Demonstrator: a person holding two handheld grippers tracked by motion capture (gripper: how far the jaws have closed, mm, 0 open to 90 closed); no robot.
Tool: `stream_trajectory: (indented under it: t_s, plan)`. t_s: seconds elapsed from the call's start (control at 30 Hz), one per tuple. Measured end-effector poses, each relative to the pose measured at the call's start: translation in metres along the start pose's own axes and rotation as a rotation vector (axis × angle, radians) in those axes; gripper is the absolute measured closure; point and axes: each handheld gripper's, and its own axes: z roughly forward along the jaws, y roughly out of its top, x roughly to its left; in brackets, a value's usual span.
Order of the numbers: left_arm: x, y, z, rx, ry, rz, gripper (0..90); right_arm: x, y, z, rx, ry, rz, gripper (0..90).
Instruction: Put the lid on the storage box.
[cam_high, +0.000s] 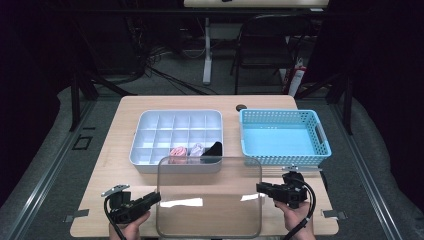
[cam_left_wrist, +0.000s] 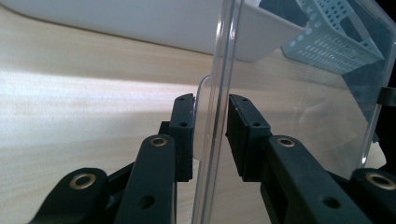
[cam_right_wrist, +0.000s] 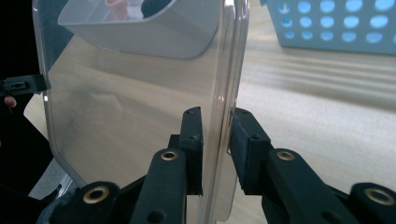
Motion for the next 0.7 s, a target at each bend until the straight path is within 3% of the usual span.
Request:
stream_trajectory:
  t_s: [0.7]
  plan:
    - [0.007, 0.024, -0.008, -0.051, 0.003, 0.028, 72.3, 0.017, 0.035, 0.004, -0.06, -0.002, -0.05, 77.0]
